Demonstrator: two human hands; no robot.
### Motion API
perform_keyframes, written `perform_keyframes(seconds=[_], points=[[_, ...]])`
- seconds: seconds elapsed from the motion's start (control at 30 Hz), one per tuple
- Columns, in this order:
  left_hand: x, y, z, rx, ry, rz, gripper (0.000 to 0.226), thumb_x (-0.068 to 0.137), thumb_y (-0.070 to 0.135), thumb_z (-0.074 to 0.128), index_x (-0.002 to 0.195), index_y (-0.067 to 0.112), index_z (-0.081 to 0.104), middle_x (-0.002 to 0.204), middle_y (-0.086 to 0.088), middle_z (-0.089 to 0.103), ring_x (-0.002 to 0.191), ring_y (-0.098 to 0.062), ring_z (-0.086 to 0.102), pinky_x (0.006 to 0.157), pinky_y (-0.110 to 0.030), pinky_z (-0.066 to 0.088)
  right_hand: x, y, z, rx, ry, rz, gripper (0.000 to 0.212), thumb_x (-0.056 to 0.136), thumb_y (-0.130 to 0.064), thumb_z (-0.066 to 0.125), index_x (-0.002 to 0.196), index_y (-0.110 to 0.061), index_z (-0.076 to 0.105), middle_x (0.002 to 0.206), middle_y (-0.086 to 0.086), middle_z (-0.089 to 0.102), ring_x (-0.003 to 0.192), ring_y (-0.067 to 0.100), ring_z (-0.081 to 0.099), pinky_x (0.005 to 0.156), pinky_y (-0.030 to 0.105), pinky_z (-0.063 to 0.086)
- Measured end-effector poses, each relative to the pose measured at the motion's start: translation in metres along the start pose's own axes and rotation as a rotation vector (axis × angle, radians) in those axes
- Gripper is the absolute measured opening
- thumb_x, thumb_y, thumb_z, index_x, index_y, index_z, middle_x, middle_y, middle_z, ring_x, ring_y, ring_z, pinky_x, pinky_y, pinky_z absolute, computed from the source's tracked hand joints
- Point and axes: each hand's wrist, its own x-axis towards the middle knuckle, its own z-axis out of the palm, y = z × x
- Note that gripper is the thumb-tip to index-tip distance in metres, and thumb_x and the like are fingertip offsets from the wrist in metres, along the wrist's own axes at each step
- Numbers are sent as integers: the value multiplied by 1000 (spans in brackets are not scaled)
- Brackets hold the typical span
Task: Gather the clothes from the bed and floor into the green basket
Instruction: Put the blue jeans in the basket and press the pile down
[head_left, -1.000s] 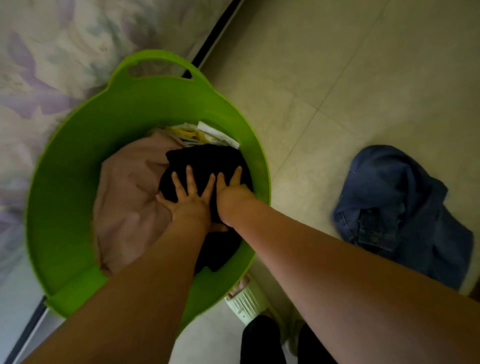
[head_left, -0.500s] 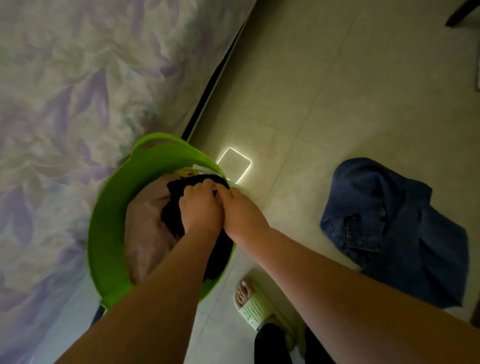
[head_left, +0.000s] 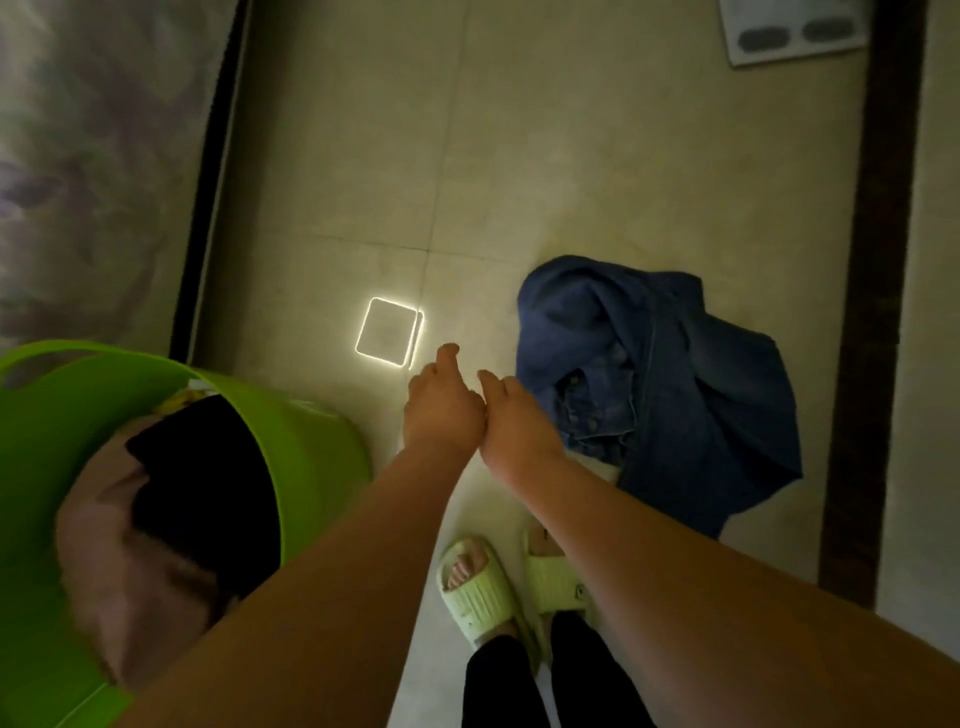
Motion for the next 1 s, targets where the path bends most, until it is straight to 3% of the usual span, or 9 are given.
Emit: perform_keyframes(seconds=[0.1,0.17,0.3,0.43,0.53,0.73,0.83,0.9,1.0], points=[[5,11,47,-49,-174,-38,73,92,16,53,153,21,12,130,-16,55,116,-33,56,94,-41,47,2,57,17,8,-80,151,66,94,-10,50,151,-19,19,151,11,27,135,30,36,104,39,41],[10,14,73,-48,-246,-23,76,95,17,51,154,21,4,123,-19,60,108,-35,61,86,-39,49,7,90,28,25,-98,237,58,93,-11,49,146,-19,27,146,12,31,131,31,37,104,41,41],[22,15,116,-36,-323,29,69,98,14,46,154,19,7,116,-20,63,102,-35,63,77,-33,44,24,151,57,184,-152,438,57,94,-19,52,146,-18,32,147,15,31,133,35,37,107,44,39],[33,6,147,-3,-363,18,74,94,10,48,154,19,6,119,-19,62,101,-36,63,77,-32,44,55,186,77,679,-99,672,47,96,-20,53,140,-9,44,147,19,40,133,35,41,112,42,35],[41,-4,159,32,-384,-9,76,93,12,49,154,19,4,124,-18,60,100,-36,63,80,-37,50,76,196,78,1166,23,830,44,103,-14,40,143,4,37,150,22,36,137,35,37,112,42,32],[47,-15,157,47,-397,-62,79,95,16,50,155,20,-2,121,-17,62,96,-33,65,74,-34,49,61,190,78,1611,254,723,42,97,-26,52,137,-13,49,146,8,46,136,25,43,105,33,36],[45,-9,140,38,-401,-55,81,96,18,51,155,19,-4,121,-19,63,101,-33,65,82,-37,52,62,174,53,1696,346,628,27,98,-9,50,123,-11,59,137,14,53,114,22,54,102,33,40],[42,1,120,6,-396,-10,83,96,21,54,155,17,-4,134,-19,56,115,-32,60,90,-34,48,60,157,27,1797,298,581,26,98,-5,49,120,-10,61,122,10,59,95,15,57,101,32,43],[41,22,93,-60,-394,74,86,94,26,61,155,17,1,141,-16,50,126,-31,53,97,-33,43,58,134,-7,1844,123,510,22,97,-8,51,113,-13,66,99,3,67,86,10,60,102,30,45]])
